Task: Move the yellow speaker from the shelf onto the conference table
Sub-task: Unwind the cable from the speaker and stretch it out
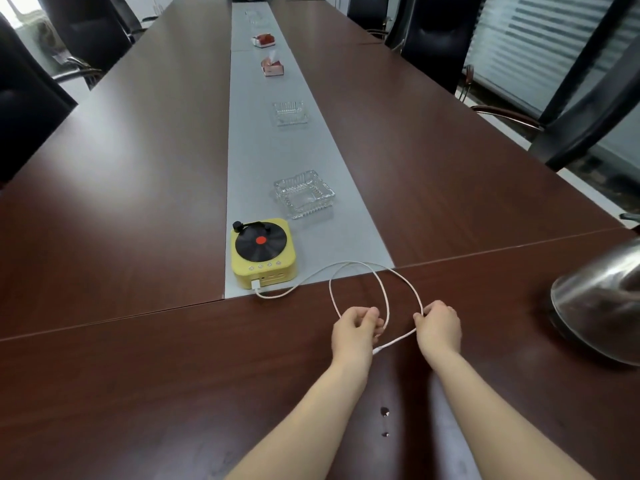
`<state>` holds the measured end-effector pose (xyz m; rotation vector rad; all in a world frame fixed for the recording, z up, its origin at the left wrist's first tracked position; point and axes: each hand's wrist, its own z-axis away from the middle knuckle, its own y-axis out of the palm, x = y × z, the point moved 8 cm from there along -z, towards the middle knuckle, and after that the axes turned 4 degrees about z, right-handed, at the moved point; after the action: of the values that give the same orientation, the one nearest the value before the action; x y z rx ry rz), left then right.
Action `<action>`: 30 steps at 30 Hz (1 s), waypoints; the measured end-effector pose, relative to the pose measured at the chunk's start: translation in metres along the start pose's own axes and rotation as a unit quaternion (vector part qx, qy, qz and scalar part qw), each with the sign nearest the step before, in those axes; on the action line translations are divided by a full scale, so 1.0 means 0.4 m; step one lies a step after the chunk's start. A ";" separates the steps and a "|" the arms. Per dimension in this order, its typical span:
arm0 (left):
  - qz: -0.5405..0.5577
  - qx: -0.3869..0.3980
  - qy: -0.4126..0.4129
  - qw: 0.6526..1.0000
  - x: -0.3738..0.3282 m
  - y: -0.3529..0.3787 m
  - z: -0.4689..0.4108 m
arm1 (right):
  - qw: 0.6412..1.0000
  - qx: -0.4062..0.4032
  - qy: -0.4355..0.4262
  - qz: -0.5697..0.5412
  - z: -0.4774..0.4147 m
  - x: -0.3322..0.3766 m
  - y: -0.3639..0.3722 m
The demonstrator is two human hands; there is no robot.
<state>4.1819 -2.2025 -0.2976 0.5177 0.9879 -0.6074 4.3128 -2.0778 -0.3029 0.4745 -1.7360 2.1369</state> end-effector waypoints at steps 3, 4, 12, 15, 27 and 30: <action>0.006 0.024 -0.010 1.000 -0.003 0.039 0.001 | 0.999 0.007 0.032 -0.027 -0.009 -0.019 0.001; 0.009 0.031 -0.014 0.999 -0.003 0.049 -0.002 | 0.998 0.011 0.040 -0.036 -0.010 -0.024 0.002; 0.014 0.058 -0.055 0.997 0.002 0.121 -0.019 | 0.972 0.030 0.079 -0.221 0.011 -0.053 -0.003; 0.027 0.065 -0.092 0.993 -0.001 0.142 -0.019 | 0.926 0.081 0.099 -0.355 0.037 -0.055 0.005; 0.106 0.099 -0.102 0.984 -0.091 0.152 -0.002 | 0.714 0.300 0.137 -0.618 0.176 0.046 -0.021; 0.118 0.110 -0.082 0.984 -0.120 0.141 0.030 | 0.691 0.314 0.128 -0.639 0.210 0.076 -0.040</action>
<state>4.2078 -2.1584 -0.2426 0.7567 0.6948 -0.5392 4.2966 -2.1555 -0.2587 1.0646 -0.1307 1.4301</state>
